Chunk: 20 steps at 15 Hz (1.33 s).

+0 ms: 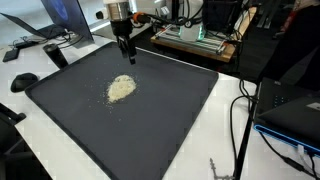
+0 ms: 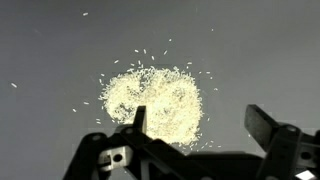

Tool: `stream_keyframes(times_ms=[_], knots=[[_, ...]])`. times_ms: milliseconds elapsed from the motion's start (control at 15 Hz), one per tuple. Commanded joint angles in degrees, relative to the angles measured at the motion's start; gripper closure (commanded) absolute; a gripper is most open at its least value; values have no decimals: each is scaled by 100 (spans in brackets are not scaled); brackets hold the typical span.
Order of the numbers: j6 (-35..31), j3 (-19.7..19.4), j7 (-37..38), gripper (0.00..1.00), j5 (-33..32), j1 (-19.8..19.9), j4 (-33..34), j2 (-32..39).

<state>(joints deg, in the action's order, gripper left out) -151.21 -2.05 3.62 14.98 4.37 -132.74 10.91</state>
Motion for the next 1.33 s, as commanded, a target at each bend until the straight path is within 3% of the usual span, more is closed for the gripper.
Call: stream_keyframes(times_ms=[0,267,667,1000,1267], knots=[[233,130,-930,0,860,394,64,-28],[607,60,-1624,0,1346,697,262,108],[1496,-79,-2337,0,1424,1076,928,477],[2463,-69,-2797,0,1353,1344,2025,1180],[3118,-99,-2629,0,918,1329,3102,1854]])
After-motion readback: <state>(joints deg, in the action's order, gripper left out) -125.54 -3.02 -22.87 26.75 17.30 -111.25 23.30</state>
